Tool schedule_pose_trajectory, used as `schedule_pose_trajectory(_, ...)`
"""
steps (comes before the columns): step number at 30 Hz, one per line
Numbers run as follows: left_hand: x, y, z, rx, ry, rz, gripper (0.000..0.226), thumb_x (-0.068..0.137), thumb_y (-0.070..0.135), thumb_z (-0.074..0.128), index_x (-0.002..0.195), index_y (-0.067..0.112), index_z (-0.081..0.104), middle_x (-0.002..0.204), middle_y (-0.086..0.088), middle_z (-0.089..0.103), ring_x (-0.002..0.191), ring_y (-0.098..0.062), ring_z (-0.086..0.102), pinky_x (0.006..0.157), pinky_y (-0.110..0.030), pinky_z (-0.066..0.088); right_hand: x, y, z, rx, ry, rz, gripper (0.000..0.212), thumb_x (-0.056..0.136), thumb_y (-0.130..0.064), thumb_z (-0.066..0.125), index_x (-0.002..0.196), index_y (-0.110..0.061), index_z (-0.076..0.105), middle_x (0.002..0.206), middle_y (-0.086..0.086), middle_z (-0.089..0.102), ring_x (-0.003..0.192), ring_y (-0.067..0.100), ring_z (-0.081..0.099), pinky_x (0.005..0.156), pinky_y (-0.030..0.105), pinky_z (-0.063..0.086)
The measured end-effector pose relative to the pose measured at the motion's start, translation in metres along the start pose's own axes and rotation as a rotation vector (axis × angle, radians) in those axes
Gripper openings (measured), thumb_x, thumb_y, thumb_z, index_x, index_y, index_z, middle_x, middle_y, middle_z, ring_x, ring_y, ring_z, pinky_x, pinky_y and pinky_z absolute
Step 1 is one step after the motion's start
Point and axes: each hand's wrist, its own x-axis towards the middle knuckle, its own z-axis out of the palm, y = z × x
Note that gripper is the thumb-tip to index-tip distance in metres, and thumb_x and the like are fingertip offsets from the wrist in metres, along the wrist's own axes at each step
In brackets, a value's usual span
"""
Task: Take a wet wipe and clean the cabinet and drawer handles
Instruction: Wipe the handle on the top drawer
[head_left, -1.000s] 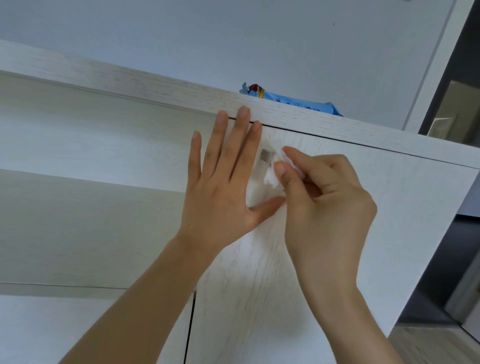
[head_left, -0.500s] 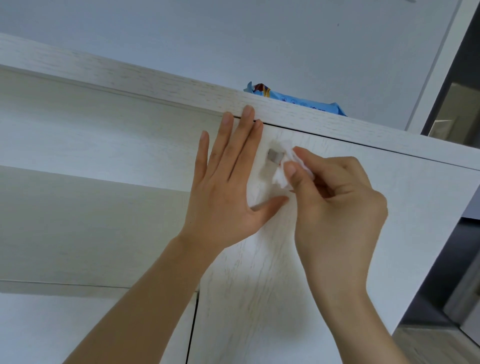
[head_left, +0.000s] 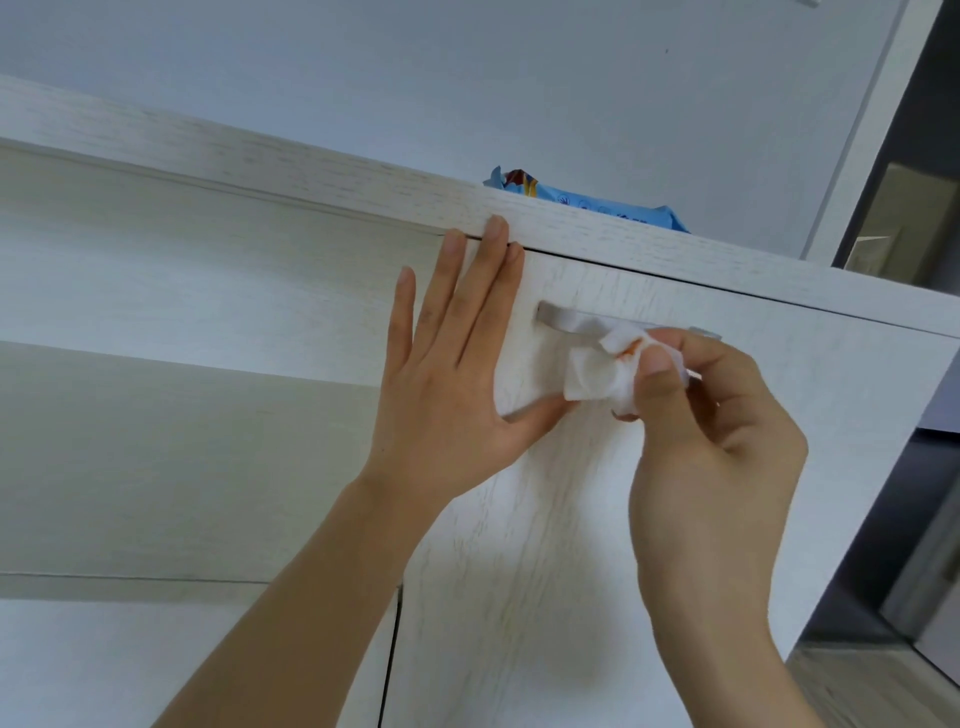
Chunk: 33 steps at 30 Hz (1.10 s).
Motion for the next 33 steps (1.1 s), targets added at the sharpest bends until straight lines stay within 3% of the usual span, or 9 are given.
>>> schedule_pose_trajectory(4,0.0,0.001,0.0,0.012,-0.002,0.001,0.088,0.087,0.062,0.049,0.143,-0.003,0.03,0.152,-0.013,0.021,0.142,-0.031,0.016,0.117,-0.05,0.012,0.007,-0.007,0.007,-0.042,-0.052,-0.049,0.019,0.088,-0.012,0.061,0.079,-0.028,0.063,0.071,-0.017,0.066,0.062,-0.001,0.061,0.058,0.01,0.047)
schedule_pose_trajectory(7,0.0,0.0,0.0,0.005,-0.003,0.01,0.083,0.091,0.064,0.035,0.143,0.0,0.025,0.151,-0.012,0.018,0.142,-0.032,0.015,0.116,-0.052,0.013,0.011,-0.009,0.015,-0.098,-0.044,-0.124,0.022,0.086,-0.011,0.066,0.077,-0.031,0.063,0.077,-0.013,0.063,0.064,0.003,0.06,0.06,0.013,0.049)
schedule_pose_trajectory(12,-0.001,-0.002,0.001,0.006,0.005,0.031,0.082,0.092,0.064,0.034,0.144,0.0,0.024,0.151,-0.012,0.017,0.142,-0.033,0.016,0.115,-0.055,0.014,0.011,-0.006,0.021,-0.219,-0.022,-0.229,0.013,0.081,-0.015,0.071,0.093,-0.02,0.073,0.089,-0.002,0.053,0.072,0.001,0.056,0.07,0.0,0.042)
schedule_pose_trajectory(16,-0.001,-0.002,0.001,-0.009,0.017,0.024,0.082,0.094,0.062,0.033,0.143,-0.003,0.029,0.15,-0.011,0.018,0.142,-0.033,0.018,0.115,-0.055,0.016,0.006,-0.005,0.017,-0.302,-0.071,-0.277,0.033,0.074,-0.019,0.078,0.106,-0.016,0.07,0.099,-0.003,0.05,0.072,0.005,0.059,0.075,-0.001,0.042)
schedule_pose_trajectory(23,-0.002,-0.003,0.003,0.007,0.024,0.033,0.081,0.093,0.063,0.032,0.143,-0.001,0.028,0.151,-0.008,0.017,0.143,-0.031,0.017,0.115,-0.054,0.015,0.01,0.001,0.02,-0.357,-0.005,-0.461,0.03,0.074,-0.014,0.077,0.104,-0.01,0.071,0.091,-0.003,0.052,0.069,0.007,0.053,0.074,0.001,0.042)
schedule_pose_trajectory(28,-0.002,-0.002,0.003,0.026,0.041,0.031,0.081,0.093,0.063,0.033,0.141,-0.002,0.033,0.149,-0.009,0.02,0.141,-0.031,0.02,0.115,-0.054,0.017,0.022,0.012,0.021,-0.602,0.023,-0.635,0.02,0.084,-0.028,0.07,0.099,-0.015,0.073,0.088,0.003,0.067,0.081,0.015,0.04,0.07,0.023,0.027)
schedule_pose_trajectory(33,-0.001,-0.001,0.002,0.04,0.065,0.035,0.075,0.094,0.059,0.034,0.14,0.0,0.033,0.148,-0.01,0.022,0.14,-0.03,0.022,0.114,-0.055,0.019,0.031,0.018,0.02,-0.711,0.009,-0.812,0.014,0.087,-0.024,0.068,0.093,-0.013,0.072,0.086,0.002,0.067,0.084,0.017,0.042,0.073,0.029,0.021)
